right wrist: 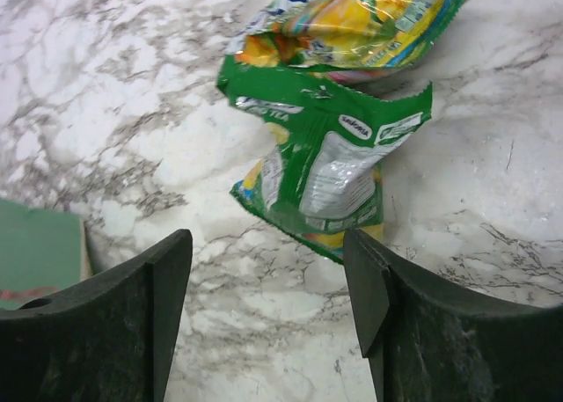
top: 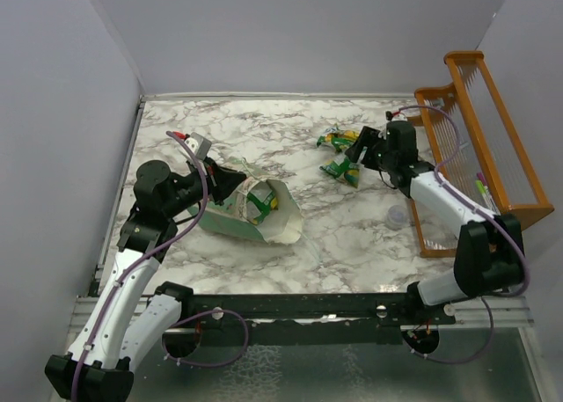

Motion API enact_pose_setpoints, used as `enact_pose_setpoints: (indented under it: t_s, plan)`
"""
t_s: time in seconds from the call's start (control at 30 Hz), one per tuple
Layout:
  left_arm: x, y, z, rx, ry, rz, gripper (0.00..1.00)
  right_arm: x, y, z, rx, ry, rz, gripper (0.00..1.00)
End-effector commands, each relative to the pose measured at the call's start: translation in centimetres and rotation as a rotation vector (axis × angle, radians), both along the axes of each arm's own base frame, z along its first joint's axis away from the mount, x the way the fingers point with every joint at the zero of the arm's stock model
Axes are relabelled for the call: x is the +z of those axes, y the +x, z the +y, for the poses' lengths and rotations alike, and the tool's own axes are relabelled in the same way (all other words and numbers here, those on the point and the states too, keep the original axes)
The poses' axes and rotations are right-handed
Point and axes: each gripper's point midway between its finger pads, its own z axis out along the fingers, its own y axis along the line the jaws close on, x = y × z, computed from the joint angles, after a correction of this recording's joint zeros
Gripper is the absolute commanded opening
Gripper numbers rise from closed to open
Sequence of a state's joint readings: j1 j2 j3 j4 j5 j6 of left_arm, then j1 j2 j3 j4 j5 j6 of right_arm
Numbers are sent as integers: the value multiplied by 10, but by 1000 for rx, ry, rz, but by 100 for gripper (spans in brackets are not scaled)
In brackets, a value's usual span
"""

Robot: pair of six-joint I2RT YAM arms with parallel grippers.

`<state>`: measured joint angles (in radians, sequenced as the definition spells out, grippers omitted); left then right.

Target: Take the snacks out of the paper bag

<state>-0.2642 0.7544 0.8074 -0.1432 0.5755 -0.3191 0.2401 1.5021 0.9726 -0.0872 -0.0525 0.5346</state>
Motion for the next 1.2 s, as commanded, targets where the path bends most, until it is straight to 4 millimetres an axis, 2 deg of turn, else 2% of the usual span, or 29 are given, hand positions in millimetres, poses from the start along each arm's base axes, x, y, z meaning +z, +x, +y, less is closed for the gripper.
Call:
enact_pose_setpoints:
  t_s: [0.0, 0.17, 0.4, 0.5, 0.73, 0.83, 0.93, 1.03, 1.1, 1.17]
  plan:
    - [7, -9, -7, -71, -8, -59, 0, 53, -23, 16, 218, -16, -198, 71]
    - [6, -5, -4, -45, 3, -65, 0, 82, -79, 67, 544, 97, -364, 72]
    - [6, 1, 0, -9, 11, -65, 0, 103, -162, 131, 848, 50, -594, 76]
    - [6, 3, 0, 0, 9, -57, 0, 103, -186, 150, 937, 35, -653, 76]
    - [15, 2, 0, 2, -10, -48, 0, 106, -224, 197, 1125, -33, -828, 75]
    - [21, 0, 0, 4, -20, -52, 0, 97, -222, 214, 1141, -123, -883, 73]
    - [26, -1, -1, 2, -31, -56, 0, 88, -208, 228, 1122, -210, -898, 70]
    - [30, -2, -1, -2, -36, -59, 0, 82, -188, 236, 1072, -273, -882, 62]
    - [32, -3, -1, -4, -37, -62, 0, 75, -177, 242, 1057, -315, -870, 53]
    - [33, -4, -1, -6, -40, -64, 0, 67, -169, 248, 1051, -356, -867, 50]
